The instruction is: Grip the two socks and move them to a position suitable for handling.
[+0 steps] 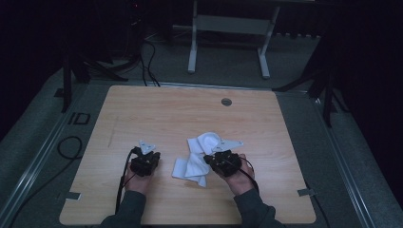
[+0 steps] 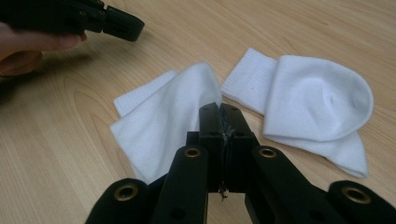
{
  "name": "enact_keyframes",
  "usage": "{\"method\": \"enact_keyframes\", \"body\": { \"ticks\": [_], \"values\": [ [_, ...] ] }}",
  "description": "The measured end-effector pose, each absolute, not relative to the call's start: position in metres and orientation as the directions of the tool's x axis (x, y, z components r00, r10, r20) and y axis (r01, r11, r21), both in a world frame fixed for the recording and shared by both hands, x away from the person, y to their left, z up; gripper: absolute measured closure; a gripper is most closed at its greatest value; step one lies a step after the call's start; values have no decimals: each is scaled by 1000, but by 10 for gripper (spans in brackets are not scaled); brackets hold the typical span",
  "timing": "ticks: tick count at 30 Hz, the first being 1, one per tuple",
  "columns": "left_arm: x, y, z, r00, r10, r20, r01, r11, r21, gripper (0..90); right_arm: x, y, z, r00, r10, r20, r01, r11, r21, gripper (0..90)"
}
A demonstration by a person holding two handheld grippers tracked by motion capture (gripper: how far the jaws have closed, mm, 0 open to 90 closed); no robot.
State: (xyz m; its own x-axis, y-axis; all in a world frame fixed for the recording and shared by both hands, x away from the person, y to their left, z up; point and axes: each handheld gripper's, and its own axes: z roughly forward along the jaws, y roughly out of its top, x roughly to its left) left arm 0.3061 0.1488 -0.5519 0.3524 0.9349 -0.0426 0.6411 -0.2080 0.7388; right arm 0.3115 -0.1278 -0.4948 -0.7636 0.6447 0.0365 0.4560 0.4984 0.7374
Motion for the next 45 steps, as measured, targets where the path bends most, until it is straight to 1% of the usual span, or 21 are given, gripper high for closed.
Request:
{"method": "enact_keyframes", "body": {
  "ticks": [2, 3, 8, 9, 10, 11, 12, 14, 17, 18, 21, 22, 27, 33, 38, 45],
  "values": [
    [305, 146, -551, 364, 930, -46, 637, -213, 741, 896, 312, -128, -495, -765, 644, 35, 456, 501, 736, 883],
    [302, 139, -550, 394, 918, -49, 625, -229, 747, 896, 312, -128, -495, -765, 643, 35, 456, 503, 734, 883],
    [297, 119, -549, 476, 877, -60, 596, -272, 756, 896, 312, -127, -496, -767, 641, 29, 454, 510, 731, 884],
    [297, 119, -549, 476, 877, -60, 596, -272, 756, 896, 312, -127, -496, -767, 641, 29, 454, 510, 731, 884],
    [294, 106, -550, 522, 851, -62, 587, -306, 749, 896, 312, -128, -497, -768, 640, 18, 451, 520, 725, 885],
    [294, 106, -550, 522, 851, -62, 587, -306, 749, 896, 312, -128, -497, -768, 640, 18, 451, 520, 725, 885],
    [293, 98, -551, 551, 832, -62, 574, -324, 752, 896, 312, -129, -497, -768, 640, 18, 452, 522, 723, 885],
    [291, 91, -553, 570, 820, -52, 565, -345, 749, 896, 312, -130, -497, -768, 640, 15, 449, 522, 725, 885],
    [291, 88, -556, 576, 816, -48, 572, -361, 737, 896, 312, -131, -496, -767, 642, 14, 451, 522, 724, 885],
    [292, 87, -560, 567, 823, -33, 588, -376, 716, 896, 312, -133, -495, -765, 643, 10, 448, 522, 726, 885],
    [293, 88, -560, 560, 828, -30, 587, -370, 720, 896, 312, -137, -493, -760, 650, 8, 449, 516, 730, 885],
    [294, 90, -560, 548, 836, -12, 587, -374, 718, 896, 312, -138, -492, -760, 650, 6, 447, 515, 731, 885],
    [295, 93, -560, 539, 842, -22, 595, -362, 717, 896, 312, -144, -489, -753, 658, 2, 448, 511, 734, 885],
    [297, 96, -560, 541, 841, -6, 590, -375, 715, 896, 310, -156, -489, -741, 671, 0, 454, 501, 737, 884],
    [300, 102, -560, 529, 848, -9, 598, -365, 713, 896, 309, -177, -497, -713, 700, 20, 490, 479, 728, 884],
    [301, 106, -560, 519, 855, -9, 605, -360, 710, 895, 309, -195, -505, -683, 730, 19, 521, 470, 713, 883]
  ]
}}
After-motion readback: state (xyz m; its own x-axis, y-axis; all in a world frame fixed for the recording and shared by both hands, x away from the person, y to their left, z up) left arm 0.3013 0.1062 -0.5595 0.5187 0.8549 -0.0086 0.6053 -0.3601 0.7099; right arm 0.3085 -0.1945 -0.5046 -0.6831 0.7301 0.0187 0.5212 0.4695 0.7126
